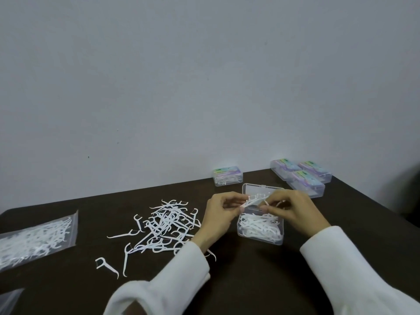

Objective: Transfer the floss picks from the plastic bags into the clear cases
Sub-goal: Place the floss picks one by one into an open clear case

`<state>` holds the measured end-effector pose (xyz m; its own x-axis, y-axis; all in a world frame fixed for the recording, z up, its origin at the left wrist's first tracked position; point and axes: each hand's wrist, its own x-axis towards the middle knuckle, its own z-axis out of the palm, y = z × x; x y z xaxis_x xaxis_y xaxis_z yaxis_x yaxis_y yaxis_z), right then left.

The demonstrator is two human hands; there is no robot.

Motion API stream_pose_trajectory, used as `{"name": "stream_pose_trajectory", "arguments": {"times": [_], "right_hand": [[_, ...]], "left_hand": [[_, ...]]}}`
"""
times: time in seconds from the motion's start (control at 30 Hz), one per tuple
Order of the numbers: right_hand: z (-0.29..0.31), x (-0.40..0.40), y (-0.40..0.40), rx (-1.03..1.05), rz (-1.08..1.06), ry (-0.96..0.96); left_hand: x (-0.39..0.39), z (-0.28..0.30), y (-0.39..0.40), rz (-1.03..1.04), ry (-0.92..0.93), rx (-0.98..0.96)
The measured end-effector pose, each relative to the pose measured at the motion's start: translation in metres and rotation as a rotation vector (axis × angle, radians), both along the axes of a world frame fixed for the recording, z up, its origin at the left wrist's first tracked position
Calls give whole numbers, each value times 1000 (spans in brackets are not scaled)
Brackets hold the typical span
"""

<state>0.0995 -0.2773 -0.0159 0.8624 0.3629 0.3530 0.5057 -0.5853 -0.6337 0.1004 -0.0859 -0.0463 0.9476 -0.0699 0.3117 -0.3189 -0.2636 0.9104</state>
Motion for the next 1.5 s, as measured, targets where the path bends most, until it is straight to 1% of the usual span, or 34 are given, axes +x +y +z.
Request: {"name": "stream_pose_trajectory", "arguments": {"times": [0.13, 0.4, 0.47, 0.63, 0.73, 0.83, 0.9, 1.0, 1.1, 1.23, 1.33, 1.43, 1.5], "right_hand": [[-1, 1, -3, 154, -33, -6], [1, 1, -8, 360, -72, 5], [2, 1, -8, 381, -82, 7], [3, 0, -10, 360, -57, 26], [2, 1, -10, 349, -61, 16], [3, 1, -11, 310, -88, 10], [3, 1, -13, 279, -105, -4], [1, 2, -14, 233, -113, -35], [-3, 5, -15, 128, -107, -59], [-8, 9, -15, -4, -105, -80], [-9, 9, -14, -9, -99, -63], [-8, 8, -10, 37, -77, -39], [-9, 7, -7, 24, -26, 8]], "left_hand": [[1, 0, -5, -16, 15, 1], [-4, 2, -12, -59, 3, 171], [-5, 2, -12, -75, 3, 189], [-8, 4, -14, -111, -5, 220], [-12, 6, -15, -147, -16, 205], [-12, 8, -12, -90, -72, 172], [-11, 8, -11, -64, -88, 238], [-9, 2, -13, -90, -42, 384], [-11, -2, -18, -87, -33, 435], [-13, -2, -20, -87, -50, 359], [-15, -1, -19, -103, -73, 333], [-15, 2, -17, -3, -155, 250], [-13, 1, -14, 80, -185, 208]]}}
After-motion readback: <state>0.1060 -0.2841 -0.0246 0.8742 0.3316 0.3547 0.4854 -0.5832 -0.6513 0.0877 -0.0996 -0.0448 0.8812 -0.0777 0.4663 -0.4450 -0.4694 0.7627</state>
